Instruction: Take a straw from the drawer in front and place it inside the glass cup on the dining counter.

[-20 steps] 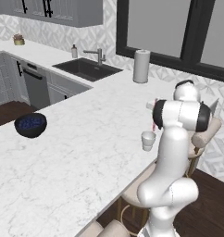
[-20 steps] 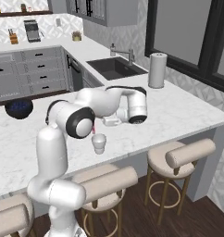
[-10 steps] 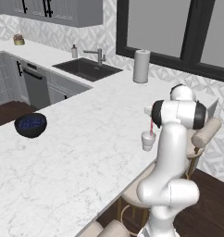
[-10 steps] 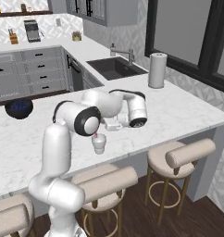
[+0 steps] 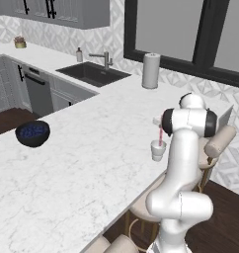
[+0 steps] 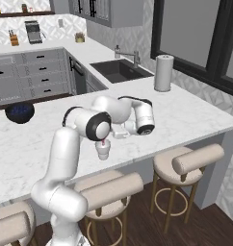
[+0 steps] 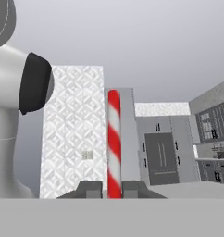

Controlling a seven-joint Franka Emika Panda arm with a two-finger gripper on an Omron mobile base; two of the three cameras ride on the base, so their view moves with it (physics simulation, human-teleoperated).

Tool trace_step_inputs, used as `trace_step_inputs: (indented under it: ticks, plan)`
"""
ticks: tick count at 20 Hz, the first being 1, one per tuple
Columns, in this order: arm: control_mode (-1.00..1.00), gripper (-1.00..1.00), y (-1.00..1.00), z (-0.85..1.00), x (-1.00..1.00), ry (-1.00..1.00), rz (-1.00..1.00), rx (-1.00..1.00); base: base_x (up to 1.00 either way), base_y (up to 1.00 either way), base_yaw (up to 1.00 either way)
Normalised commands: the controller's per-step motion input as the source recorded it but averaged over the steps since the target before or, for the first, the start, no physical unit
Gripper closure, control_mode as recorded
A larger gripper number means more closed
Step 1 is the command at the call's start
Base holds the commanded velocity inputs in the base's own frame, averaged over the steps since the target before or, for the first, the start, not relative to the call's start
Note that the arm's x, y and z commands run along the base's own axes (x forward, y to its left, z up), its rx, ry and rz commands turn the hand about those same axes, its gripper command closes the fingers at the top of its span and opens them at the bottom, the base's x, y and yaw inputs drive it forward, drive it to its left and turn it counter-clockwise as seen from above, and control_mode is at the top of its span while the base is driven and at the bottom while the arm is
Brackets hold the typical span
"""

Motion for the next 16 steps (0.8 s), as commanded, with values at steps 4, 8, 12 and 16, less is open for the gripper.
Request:
trace_step_inputs:
  ticks: [4,8,12,16]
  plan:
    - [-1.0,1.0,0.0,-0.22,0.38,0.0,0.0,0.0,0.0,0.0,0.0]
    - [-1.0,1.0,0.0,-0.26,0.36,0.0,0.0,0.0,0.0,0.0,0.0]
    - [-1.0,1.0,0.0,-0.39,0.17,0.0,0.02,-0.01,0.0,0.0,0.0]
    - [-1.0,1.0,0.0,-0.36,0.09,0.0,0.02,-0.04,0.0,0.0,0.0]
